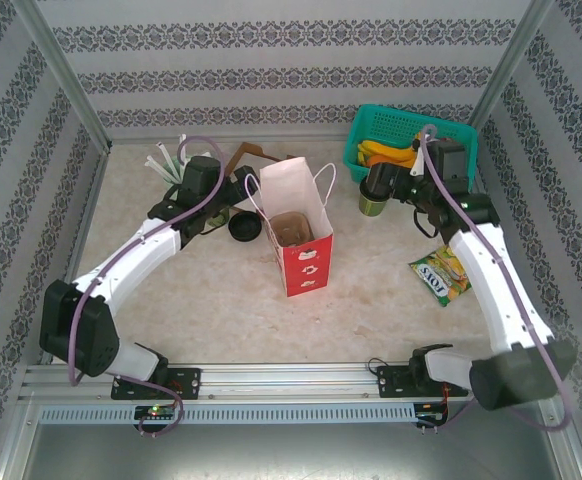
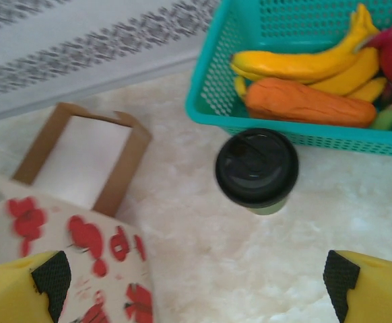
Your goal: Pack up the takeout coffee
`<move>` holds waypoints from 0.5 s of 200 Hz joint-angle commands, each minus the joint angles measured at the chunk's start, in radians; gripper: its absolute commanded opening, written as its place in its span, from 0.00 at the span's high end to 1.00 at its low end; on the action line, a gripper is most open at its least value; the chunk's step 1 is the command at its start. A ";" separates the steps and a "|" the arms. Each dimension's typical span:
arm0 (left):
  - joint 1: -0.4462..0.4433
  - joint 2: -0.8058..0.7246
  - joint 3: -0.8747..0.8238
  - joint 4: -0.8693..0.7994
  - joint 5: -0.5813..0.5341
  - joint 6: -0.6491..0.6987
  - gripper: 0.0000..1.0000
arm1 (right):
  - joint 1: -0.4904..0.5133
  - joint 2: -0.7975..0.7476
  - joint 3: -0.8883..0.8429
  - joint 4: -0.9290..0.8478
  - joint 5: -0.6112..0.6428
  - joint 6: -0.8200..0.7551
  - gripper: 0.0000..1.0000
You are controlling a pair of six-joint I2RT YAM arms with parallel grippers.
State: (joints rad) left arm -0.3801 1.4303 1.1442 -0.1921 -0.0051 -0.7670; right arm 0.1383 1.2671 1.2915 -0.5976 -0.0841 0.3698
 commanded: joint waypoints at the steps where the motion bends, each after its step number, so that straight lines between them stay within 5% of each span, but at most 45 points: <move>1: -0.008 -0.059 -0.021 0.052 -0.058 0.031 0.01 | -0.018 0.088 -0.007 0.056 -0.008 -0.045 0.02; 100: -0.004 -0.065 0.015 -0.035 -0.130 0.073 0.01 | -0.056 0.511 0.217 -0.007 0.111 -0.076 0.02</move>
State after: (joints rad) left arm -0.3801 1.3632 1.1259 -0.1951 -0.1081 -0.7235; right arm 0.0998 1.7264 1.4410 -0.5797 -0.0082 0.3069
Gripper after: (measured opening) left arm 0.994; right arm 0.980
